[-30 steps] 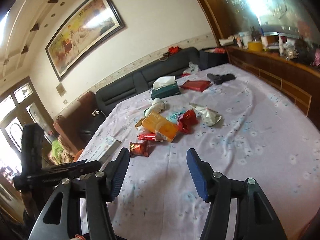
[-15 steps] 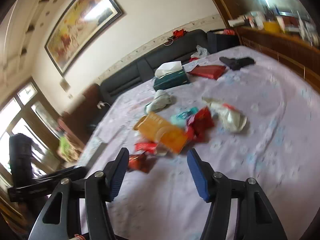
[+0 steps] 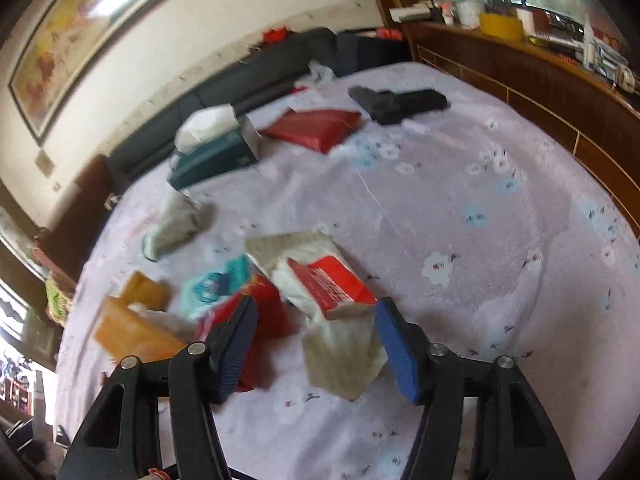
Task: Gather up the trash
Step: 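Carry items to the red wastebasket and release them from both tools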
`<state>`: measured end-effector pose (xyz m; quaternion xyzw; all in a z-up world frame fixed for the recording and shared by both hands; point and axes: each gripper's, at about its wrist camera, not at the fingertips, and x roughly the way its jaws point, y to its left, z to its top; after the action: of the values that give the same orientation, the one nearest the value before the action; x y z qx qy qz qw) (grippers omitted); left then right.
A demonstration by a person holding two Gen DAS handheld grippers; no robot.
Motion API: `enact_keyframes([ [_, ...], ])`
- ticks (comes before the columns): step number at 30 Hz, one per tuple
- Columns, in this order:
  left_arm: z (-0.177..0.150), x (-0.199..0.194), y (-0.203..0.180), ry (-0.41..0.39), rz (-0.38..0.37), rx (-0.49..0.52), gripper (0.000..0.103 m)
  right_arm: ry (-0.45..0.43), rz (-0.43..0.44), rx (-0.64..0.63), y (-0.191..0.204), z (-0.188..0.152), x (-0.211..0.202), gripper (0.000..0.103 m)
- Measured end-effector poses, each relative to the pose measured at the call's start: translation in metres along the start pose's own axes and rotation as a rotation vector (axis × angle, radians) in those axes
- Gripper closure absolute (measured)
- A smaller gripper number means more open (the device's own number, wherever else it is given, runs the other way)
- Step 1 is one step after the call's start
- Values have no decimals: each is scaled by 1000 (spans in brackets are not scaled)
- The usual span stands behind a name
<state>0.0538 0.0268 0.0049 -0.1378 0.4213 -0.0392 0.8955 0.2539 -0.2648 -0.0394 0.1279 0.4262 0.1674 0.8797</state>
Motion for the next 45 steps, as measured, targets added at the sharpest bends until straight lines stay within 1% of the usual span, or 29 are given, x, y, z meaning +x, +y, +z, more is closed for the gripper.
enact_keyframes([
  [1,0,0,0,0,1,0,44,12,-9,-4,0,-2,3,64],
  [2,-1,0,-1,0,0,0,44,19,-24,-7,1,-5,5,65],
  [4,-1,0,-1,1,-4,0,44,25,-51,-10,1,-11,5,70],
  [7,-3,-4,-4,-7,-6,3,44,22,-82,-19,2,-20,-3,74],
  [8,-5,-8,-6,-14,-8,6,44,20,-84,-18,3,-24,-9,75],
  [11,-10,-17,-12,-34,-7,15,44,-19,-44,-12,10,-35,-40,75],
  [13,-13,-25,-18,-47,-14,21,44,-65,-22,-13,19,-46,-72,75],
  [14,-15,-30,-22,-56,-16,27,44,-99,-10,-15,24,-54,-95,75],
  [15,-17,-37,-28,-72,-22,39,44,-114,-3,-13,28,-59,-108,75],
  [19,-23,-67,-58,-138,-43,95,44,-228,41,17,39,-95,-193,75],
  [22,-27,-86,-86,-173,-69,142,44,-313,44,50,37,-119,-251,74],
  [24,-30,-96,-106,-186,-105,176,44,-369,36,76,31,-136,-286,74],
  [26,-33,-103,-127,-194,-137,215,44,-421,8,113,20,-154,-320,74],
  [29,-42,-109,-162,-200,-180,286,44,-470,-44,188,-5,-179,-357,74],
  [34,-60,-108,-217,-174,-274,389,44,-506,-148,304,-46,-223,-399,74],
  [38,-78,-106,-263,-145,-376,473,44,-534,-251,395,-79,-255,-431,74],
  [42,-96,-97,-308,-93,-485,556,44,-564,-349,466,-110,-275,-462,74],
  [43,-100,-91,-319,-70,-495,574,44,-570,-370,490,-119,-281,-468,74],
  [45,-109,-77,-345,-12,-547,605,44,-575,-405,533,-135,-289,-473,74],
])
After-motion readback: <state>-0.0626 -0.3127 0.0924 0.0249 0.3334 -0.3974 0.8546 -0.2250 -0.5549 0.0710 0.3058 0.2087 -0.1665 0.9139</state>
